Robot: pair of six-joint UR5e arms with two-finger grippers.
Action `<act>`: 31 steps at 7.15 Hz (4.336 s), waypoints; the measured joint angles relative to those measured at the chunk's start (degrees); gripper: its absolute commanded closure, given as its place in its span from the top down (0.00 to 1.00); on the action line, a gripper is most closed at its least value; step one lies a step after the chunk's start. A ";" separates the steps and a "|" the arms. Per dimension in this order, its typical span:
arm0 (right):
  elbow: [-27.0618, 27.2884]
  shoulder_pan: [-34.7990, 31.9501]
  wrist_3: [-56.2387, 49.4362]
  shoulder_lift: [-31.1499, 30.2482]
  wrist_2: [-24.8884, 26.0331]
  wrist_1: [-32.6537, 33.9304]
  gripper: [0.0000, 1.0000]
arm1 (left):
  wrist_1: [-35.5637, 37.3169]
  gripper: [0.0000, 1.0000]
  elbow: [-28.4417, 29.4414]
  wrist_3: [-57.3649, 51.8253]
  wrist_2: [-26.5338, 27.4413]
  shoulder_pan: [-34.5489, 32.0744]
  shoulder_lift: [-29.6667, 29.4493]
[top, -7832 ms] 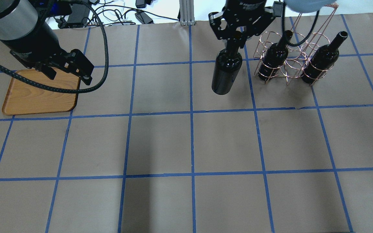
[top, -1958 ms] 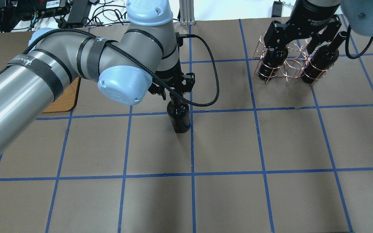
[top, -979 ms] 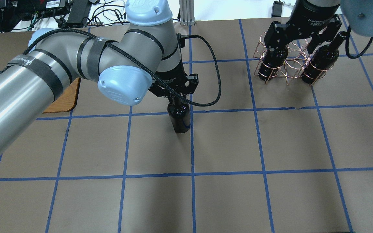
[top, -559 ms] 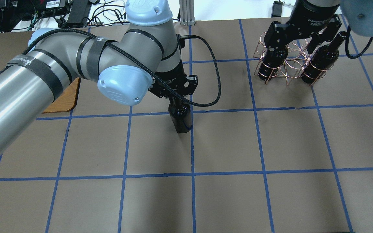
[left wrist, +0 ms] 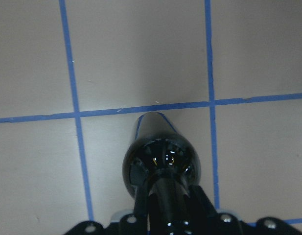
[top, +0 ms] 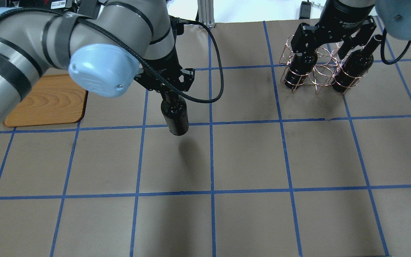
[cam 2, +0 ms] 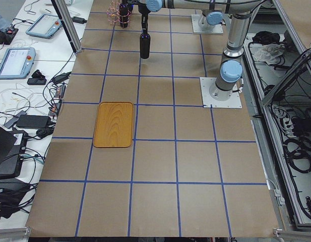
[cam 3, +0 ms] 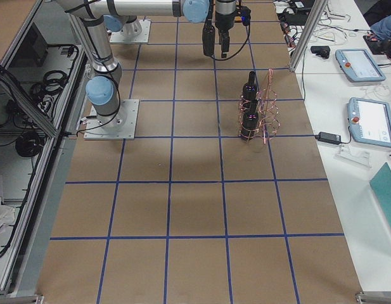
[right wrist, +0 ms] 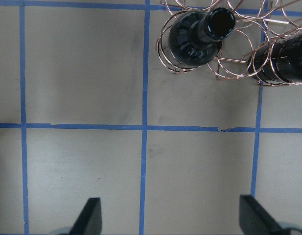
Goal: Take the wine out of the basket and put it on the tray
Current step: 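Lift the bottle with the left gripper and carry it to the wooden tray, then lower the bottle onto the wooden tray with the left gripper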
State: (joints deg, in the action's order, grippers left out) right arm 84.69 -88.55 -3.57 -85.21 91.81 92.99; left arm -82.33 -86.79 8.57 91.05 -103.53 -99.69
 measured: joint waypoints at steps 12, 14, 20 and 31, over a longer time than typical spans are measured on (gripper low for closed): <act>0.04 -0.04 -0.08 -0.04 0.02 -0.07 1.00 | 4.87 0.05 14.51 -50.60 1.10 46.80 -14.28; 0.03 -0.04 -0.08 -0.01 -0.09 0.01 1.00 | 6.24 0.06 15.31 -51.59 0.54 47.72 -15.80; 0.08 -0.04 -1.38 -0.50 0.30 -0.10 1.00 | 7.05 0.06 16.07 -51.46 -1.83 48.76 -17.61; 0.13 -0.18 -1.15 -1.14 0.40 -0.49 1.00 | 6.68 0.81 15.41 -50.65 -3.74 50.40 -17.01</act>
State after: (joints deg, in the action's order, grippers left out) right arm 84.82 -88.73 -4.71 -86.35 92.21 92.50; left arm -75.65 -71.38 -42.08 87.31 -53.13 -116.71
